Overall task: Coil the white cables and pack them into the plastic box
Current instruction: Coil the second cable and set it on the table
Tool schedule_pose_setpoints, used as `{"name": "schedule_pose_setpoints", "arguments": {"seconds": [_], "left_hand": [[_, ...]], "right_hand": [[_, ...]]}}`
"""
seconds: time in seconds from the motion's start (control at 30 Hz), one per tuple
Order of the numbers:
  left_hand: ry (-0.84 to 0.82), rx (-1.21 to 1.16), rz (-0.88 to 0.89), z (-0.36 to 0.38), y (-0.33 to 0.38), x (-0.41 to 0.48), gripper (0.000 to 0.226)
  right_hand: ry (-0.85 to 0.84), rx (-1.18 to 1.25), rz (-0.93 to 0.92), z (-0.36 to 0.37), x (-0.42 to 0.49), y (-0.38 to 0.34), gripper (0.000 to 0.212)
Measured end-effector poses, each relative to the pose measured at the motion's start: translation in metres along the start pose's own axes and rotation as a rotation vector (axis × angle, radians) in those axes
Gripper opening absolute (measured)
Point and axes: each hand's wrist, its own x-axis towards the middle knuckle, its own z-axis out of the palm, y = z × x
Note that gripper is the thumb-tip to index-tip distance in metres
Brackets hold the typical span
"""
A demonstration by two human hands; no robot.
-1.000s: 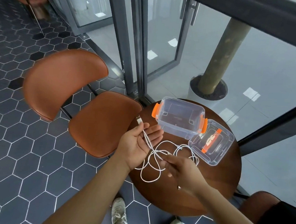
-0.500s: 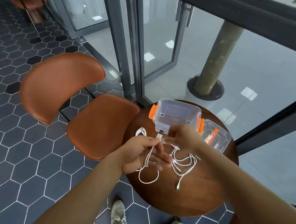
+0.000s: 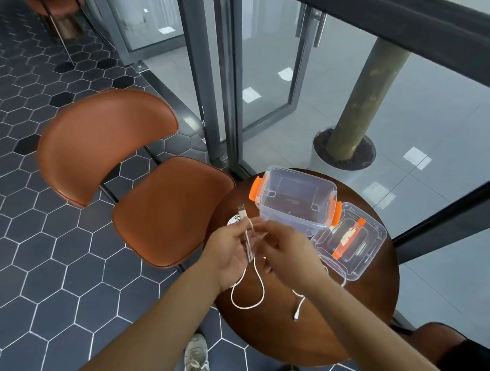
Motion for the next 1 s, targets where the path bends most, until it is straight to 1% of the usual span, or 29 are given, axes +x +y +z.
{"name": "schedule_pose_setpoints", "arguments": {"seconds": [0.07,0.13,0.2,0.33,0.43,0.5,0.57,0.67,0.77,0.83,0.93,1.0], "left_hand": [[0.001,-0.142,-0.008,0.004,0.003,0.002,0.036],[-0.019,-0.285,0.005,0.007,0.007,0.005,0.036],[-0.040,-0.378,0.034,0.008,0.012,0.008,0.036],[-0.062,-0.381,0.045,0.009,0.018,0.006,0.037],[-0.090,-0.356,0.030,0.007,0.019,-0.001,0.040],[-0.097,-0.331,0.033,0.007,0.021,-0.003,0.038],[-0.102,-0.310,0.036,0.007,0.022,-0.003,0.038],[-0.123,-0.286,0.039,0.006,0.023,-0.005,0.038],[-0.179,-0.280,0.046,0.006,0.023,-0.008,0.039],[-0.246,-0.268,0.034,0.005,0.021,-0.010,0.040],[-0.381,-0.216,-0.018,0.006,0.017,-0.013,0.041],[-0.416,-0.143,-0.060,0.008,0.014,-0.014,0.041]], "right_hand": [[0.093,-0.087,-0.078,0.011,-0.006,0.007,0.023],[0.183,-0.047,-0.101,0.021,-0.011,0.016,0.020],[0.199,-0.023,-0.106,0.027,-0.015,0.028,0.013],[0.063,0.119,-0.082,0.022,-0.015,0.057,0.020],[-0.019,0.017,-0.148,0.008,-0.013,0.071,0.021],[-0.096,-0.004,-0.161,0.000,-0.014,0.079,0.031],[-0.184,-0.011,-0.120,-0.006,-0.016,0.088,0.036],[-0.292,-0.032,-0.015,-0.008,-0.014,0.103,0.028],[-0.326,0.010,0.122,-0.011,-0.012,0.107,0.030],[-0.333,0.002,0.150,-0.011,-0.008,0.104,0.033],[-0.340,-0.081,0.182,-0.010,0.006,0.091,0.031],[-0.316,-0.104,0.203,-0.013,0.019,0.078,0.036]]}}
